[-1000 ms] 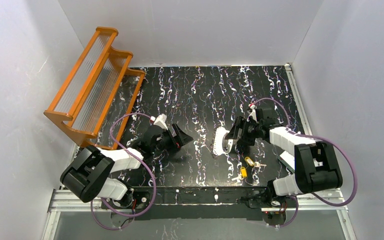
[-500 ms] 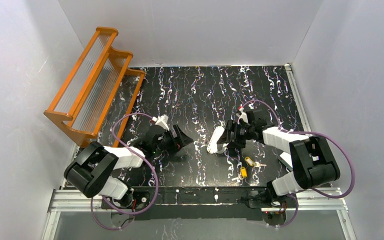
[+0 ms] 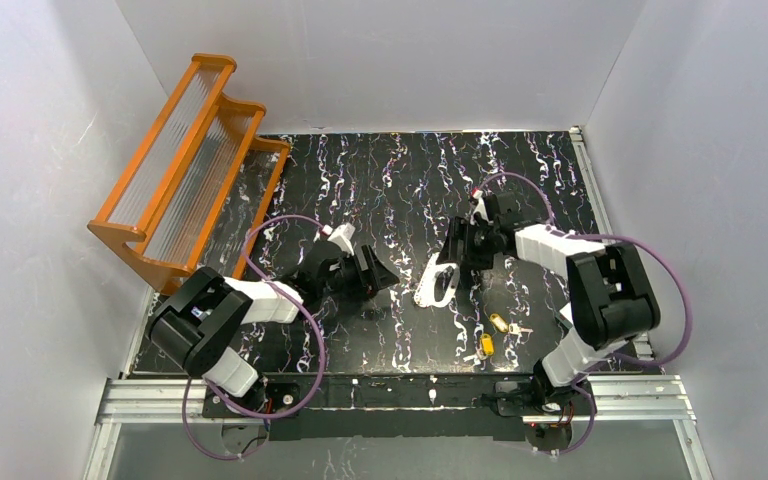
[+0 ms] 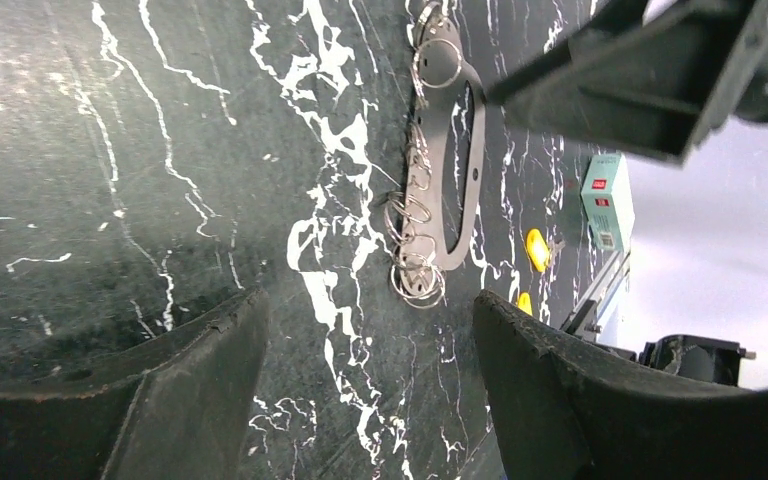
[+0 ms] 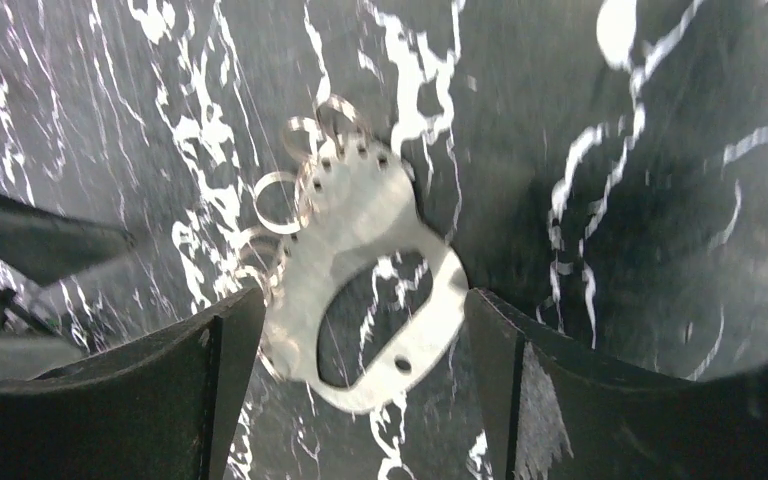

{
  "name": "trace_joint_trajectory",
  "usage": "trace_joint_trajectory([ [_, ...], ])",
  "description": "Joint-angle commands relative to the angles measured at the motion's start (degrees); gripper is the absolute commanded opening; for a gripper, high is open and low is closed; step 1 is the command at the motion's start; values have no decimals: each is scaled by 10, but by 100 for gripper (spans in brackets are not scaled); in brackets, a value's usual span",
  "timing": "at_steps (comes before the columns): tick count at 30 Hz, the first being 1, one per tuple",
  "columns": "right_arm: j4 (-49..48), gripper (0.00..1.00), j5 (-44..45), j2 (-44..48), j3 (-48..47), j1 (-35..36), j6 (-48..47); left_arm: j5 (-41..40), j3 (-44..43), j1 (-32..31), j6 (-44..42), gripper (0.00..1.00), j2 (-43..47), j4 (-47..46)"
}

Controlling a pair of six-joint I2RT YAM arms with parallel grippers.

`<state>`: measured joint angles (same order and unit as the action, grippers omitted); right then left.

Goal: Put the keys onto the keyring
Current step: Move the keyring to the center of the board.

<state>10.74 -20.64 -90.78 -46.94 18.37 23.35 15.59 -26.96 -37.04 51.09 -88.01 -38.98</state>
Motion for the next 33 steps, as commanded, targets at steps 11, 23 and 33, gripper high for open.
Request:
trace_joint_trajectory([
  [11,2,81,-102,-107,-68,9,-23,-20,22,-9,-54,70,82,58],
  [23,-12,69,-122,-95,-58,50,-5,-24,14,-9,-73,70,82,72],
  [33,14,65,-54,-45,-54,50,-18,-19,14,-8,-76,68,79,72],
])
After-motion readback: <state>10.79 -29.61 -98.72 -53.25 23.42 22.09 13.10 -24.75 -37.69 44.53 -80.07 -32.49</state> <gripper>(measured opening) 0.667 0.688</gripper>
